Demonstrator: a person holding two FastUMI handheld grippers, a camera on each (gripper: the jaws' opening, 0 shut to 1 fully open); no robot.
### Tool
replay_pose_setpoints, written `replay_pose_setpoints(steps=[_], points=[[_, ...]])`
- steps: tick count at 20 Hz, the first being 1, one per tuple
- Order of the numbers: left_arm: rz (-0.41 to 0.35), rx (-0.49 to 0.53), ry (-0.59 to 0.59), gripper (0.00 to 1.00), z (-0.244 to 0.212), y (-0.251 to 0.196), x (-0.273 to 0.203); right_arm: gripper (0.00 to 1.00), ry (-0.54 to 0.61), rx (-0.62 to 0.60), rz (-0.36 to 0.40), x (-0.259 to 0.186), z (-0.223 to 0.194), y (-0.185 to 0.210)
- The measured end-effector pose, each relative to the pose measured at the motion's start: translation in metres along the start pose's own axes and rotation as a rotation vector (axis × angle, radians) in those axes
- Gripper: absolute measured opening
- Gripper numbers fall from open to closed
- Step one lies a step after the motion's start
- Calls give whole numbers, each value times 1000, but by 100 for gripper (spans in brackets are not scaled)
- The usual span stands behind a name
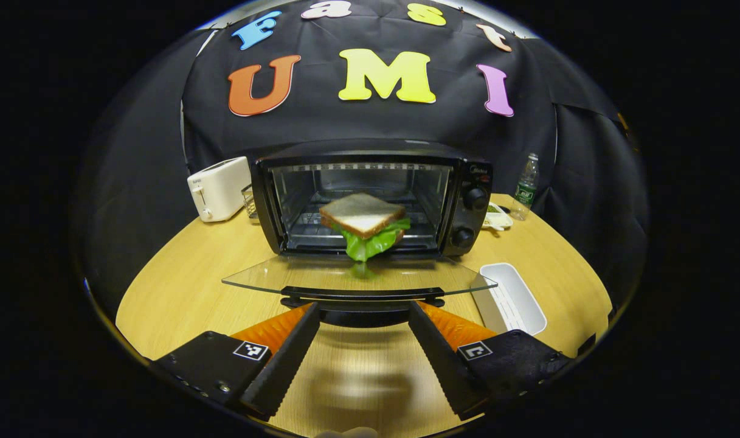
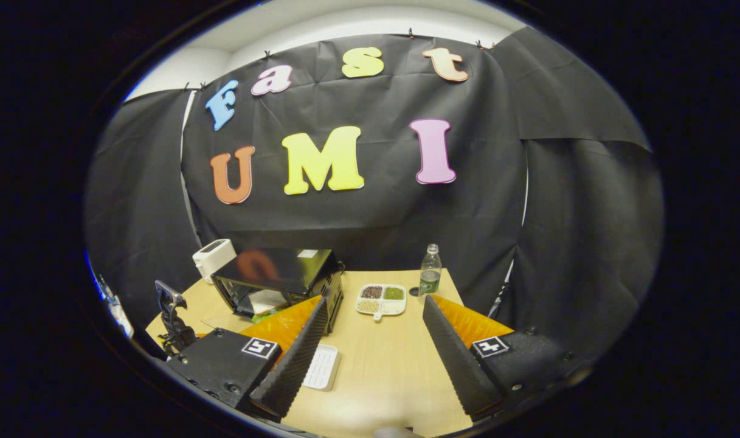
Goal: Open the electric oven with the left hand, put the food in, and close the electric oven.
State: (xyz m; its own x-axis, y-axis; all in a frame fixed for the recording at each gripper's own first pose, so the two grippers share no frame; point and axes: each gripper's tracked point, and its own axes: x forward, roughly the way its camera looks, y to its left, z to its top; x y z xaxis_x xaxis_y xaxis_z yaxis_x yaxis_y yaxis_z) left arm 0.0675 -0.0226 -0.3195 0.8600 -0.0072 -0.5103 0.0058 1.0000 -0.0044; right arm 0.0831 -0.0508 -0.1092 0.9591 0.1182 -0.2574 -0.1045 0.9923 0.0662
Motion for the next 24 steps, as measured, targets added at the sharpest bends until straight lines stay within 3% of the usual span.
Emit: replay_pose_setpoints(steps=[3, 6, 7, 8, 10, 11, 17, 20, 21, 22, 24], points=[[-4, -2, -32, 96, 27, -3, 1, 100, -14, 10, -6, -1, 5, -4], [2, 28, -63, 98, 52, -5, 7, 100, -23, 17, -11, -1, 8, -6], [3, 30, -70, 97, 59, -3, 11, 96, -23, 19, -11, -1, 8, -6], [3, 27, -73, 97, 65, -1, 14, 100, -26, 20, -13, -2, 10, -7], [2, 18, -84, 98, 77, -1, 21, 95, -30, 9, -18, -4, 14, -8], [7, 17, -85, 98, 82, 2, 26, 100, -33, 3, -20, -4, 14, -7], [14, 18, -138, 98, 110, 8, 39, 96, -43, -18, -26, -8, 20, -1], [23, 10, -144, 98, 112, 12, 37, 96, -47, -23, -31, -9, 24, 1], [22, 10, -149, 98, 115, 13, 34, 100, -51, -25, -32, -10, 26, 2], [25, 12, -160, 98, 117, 14, 29, 95, -54, -28, -32, -9, 27, 3], [31, -3, -176, 98, 123, 16, 13, 96, -63, -33, -34, -10, 32, 6]])
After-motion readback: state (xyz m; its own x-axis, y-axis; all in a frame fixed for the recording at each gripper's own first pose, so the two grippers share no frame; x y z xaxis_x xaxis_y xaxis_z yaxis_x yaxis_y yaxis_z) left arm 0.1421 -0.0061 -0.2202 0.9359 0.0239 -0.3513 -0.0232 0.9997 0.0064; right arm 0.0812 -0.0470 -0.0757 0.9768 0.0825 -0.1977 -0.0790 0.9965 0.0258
